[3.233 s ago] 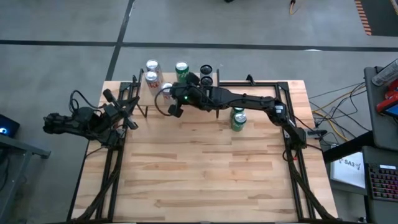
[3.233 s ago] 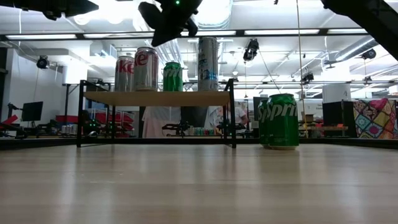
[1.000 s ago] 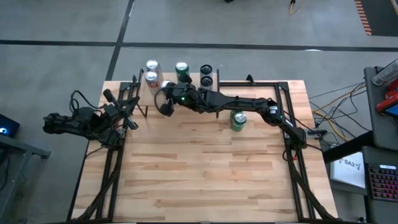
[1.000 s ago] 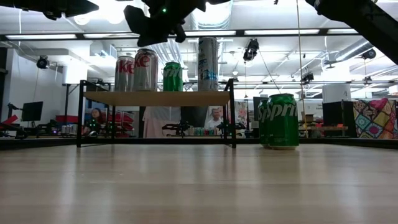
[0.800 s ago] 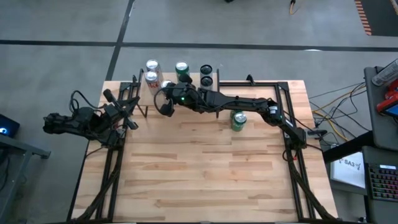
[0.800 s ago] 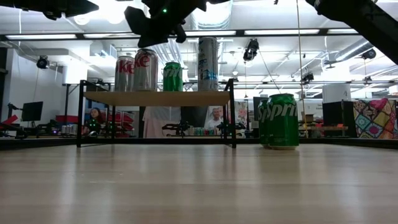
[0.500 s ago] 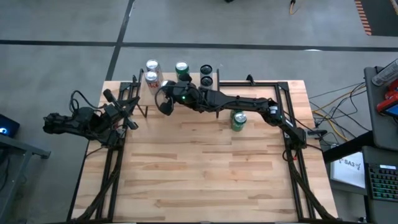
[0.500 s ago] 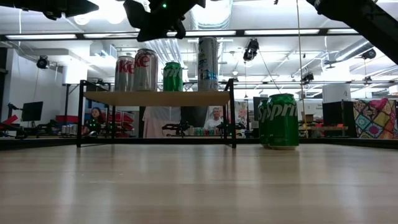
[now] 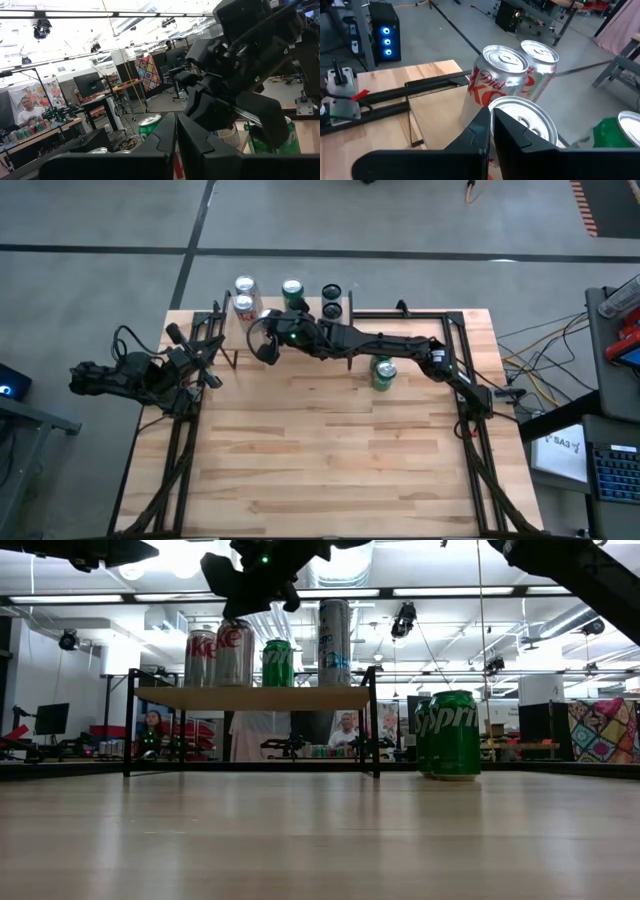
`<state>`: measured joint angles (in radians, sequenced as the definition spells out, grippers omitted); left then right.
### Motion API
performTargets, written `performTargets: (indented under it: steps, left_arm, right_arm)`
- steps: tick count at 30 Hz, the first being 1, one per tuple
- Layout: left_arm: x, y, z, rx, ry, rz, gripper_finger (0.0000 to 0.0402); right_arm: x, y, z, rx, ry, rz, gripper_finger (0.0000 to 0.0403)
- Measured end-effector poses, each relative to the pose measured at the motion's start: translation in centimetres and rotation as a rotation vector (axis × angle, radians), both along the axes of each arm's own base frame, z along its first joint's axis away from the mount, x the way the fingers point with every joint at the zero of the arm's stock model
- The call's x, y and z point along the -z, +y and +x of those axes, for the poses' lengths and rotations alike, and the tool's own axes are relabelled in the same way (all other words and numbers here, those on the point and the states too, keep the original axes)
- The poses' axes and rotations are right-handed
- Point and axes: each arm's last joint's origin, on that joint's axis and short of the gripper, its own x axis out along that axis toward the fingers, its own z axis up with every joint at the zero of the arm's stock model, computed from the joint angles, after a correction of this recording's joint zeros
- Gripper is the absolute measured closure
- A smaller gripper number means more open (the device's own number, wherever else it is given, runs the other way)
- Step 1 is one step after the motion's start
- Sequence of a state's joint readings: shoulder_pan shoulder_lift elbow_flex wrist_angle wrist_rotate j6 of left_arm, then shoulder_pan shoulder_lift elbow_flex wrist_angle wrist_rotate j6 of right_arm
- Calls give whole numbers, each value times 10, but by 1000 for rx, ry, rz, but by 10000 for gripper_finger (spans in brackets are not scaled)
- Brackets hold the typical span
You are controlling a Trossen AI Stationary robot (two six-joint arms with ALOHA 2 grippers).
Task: Place canned beverage on shelf
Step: Put the red-silver soda can aligned with the other red-silver soda cans on the shelf
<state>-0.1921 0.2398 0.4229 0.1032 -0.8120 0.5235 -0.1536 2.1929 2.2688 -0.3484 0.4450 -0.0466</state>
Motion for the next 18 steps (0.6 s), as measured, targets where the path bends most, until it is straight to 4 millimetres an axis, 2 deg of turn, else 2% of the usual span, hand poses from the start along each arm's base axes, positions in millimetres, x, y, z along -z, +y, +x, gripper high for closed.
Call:
performTargets:
  steps: [11, 18]
  left_arm:
    - [0, 0, 0, -1, 2, 2, 402]
    - [0, 0, 0, 0, 2, 3, 402]
  right_arm:
    - [1, 7, 0, -12, 20, -3, 391]
    - [-6, 10, -2, -23, 46, -7, 391]
